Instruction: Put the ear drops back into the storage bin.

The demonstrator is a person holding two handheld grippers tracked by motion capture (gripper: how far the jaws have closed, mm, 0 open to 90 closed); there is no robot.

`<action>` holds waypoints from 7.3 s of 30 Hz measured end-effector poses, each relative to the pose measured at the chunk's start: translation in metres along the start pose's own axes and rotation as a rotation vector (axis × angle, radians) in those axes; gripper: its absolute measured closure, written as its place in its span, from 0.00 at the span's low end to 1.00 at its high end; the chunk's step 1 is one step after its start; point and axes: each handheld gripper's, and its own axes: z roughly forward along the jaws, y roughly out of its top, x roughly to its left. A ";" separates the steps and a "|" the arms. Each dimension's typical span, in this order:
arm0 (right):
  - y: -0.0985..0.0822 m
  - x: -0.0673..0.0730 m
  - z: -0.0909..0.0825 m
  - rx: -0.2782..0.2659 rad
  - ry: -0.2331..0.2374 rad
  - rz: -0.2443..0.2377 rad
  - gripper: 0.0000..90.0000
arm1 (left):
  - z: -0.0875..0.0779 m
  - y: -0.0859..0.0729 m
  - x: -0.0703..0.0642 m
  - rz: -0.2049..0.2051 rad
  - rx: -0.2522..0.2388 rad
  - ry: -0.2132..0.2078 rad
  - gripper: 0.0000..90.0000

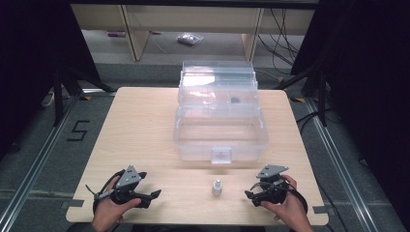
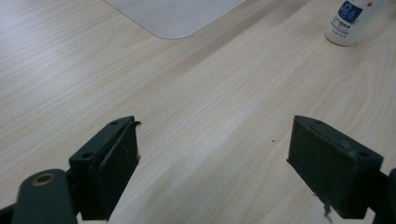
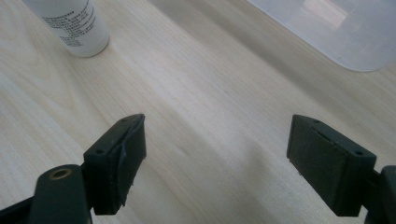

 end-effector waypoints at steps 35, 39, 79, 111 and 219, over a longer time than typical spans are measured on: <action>0.032 0.025 0.008 0.075 0.061 -0.101 0.26 | 0.001 0.000 0.001 0.006 0.002 0.008 0.17; 0.042 0.034 0.007 0.084 0.083 -0.118 0.27 | 0.001 0.000 0.002 0.022 0.013 0.013 0.17; 0.098 0.068 0.045 0.245 0.193 -0.359 0.50 | 0.000 0.000 0.001 0.010 0.003 0.001 0.17; 0.102 0.072 0.057 0.295 0.205 -0.386 0.67 | 0.000 0.000 0.001 0.015 -0.004 0.005 0.17; 0.180 -0.114 0.035 0.416 0.030 -0.010 0.67 | 0.000 0.000 0.002 0.011 0.005 -0.011 0.18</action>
